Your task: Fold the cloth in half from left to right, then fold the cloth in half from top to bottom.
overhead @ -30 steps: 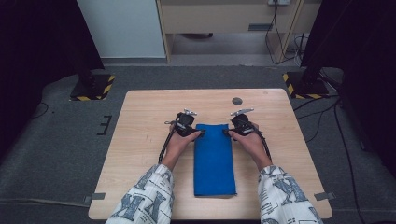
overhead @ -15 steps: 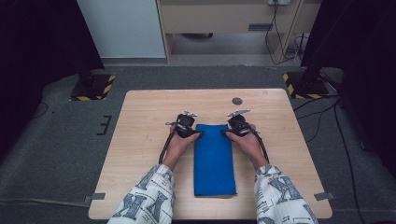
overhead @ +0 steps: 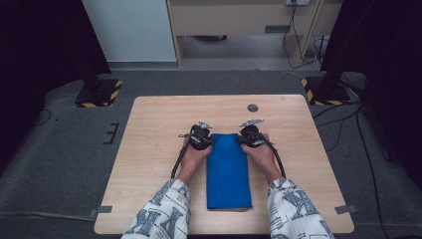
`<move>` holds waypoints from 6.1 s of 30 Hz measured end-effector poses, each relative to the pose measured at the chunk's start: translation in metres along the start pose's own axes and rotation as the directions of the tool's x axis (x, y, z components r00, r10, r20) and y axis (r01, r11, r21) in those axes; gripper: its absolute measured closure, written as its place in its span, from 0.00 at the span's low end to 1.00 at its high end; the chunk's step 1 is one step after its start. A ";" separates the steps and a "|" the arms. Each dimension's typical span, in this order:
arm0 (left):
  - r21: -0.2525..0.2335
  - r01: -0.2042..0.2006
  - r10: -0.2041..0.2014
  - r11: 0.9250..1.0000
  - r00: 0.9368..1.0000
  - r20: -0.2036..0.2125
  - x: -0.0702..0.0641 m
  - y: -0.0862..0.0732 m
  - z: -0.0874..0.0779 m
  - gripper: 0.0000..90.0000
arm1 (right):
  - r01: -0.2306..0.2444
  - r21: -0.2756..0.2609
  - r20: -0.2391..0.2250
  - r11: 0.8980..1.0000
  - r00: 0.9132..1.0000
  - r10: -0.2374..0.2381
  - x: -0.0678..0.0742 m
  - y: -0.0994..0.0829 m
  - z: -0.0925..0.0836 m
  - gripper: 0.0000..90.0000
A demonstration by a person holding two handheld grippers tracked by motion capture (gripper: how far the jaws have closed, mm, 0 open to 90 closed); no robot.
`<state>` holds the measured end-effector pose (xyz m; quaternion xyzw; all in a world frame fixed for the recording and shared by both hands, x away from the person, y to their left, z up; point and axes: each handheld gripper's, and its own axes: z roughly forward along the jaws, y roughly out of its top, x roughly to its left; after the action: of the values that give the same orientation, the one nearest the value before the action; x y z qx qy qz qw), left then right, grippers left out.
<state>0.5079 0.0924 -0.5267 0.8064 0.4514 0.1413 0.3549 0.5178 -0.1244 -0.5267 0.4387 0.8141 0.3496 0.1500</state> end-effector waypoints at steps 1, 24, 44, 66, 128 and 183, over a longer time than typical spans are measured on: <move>-0.005 0.003 -0.003 1.000 1.000 0.008 0.000 0.001 -0.001 0.90 | -0.006 -0.010 -0.006 1.000 1.000 0.006 0.000 -0.001 -0.002 0.94; -0.145 0.042 -0.036 0.989 0.998 0.042 0.006 0.027 -0.038 0.96 | -0.061 -0.171 -0.054 0.983 0.997 0.053 -0.005 0.020 -0.039 0.95; -0.213 0.024 -0.019 0.977 0.999 0.029 0.006 0.048 -0.067 0.96 | -0.024 -0.245 -0.047 0.969 0.999 0.013 0.000 0.044 -0.061 0.95; -0.228 -0.031 0.040 0.973 0.999 0.034 -0.016 0.034 -0.090 0.96 | 0.024 -0.265 -0.050 0.964 0.998 -0.038 0.015 0.021 -0.092 0.95; -0.213 -0.062 0.089 0.975 0.989 0.118 -0.054 -0.065 -0.115 0.94 | 0.117 -0.194 -0.149 0.974 0.978 -0.147 0.052 -0.064 -0.105 0.87; -0.167 -0.058 0.079 0.984 0.989 0.123 -0.045 -0.088 -0.133 0.22 | 0.051 -0.132 -0.092 0.990 0.994 -0.064 0.060 -0.077 -0.119 0.21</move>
<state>0.3551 0.1444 -0.4905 0.7972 0.3863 0.1375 0.4432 0.3714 -0.1561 -0.4925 0.3871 0.8084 0.4178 0.1486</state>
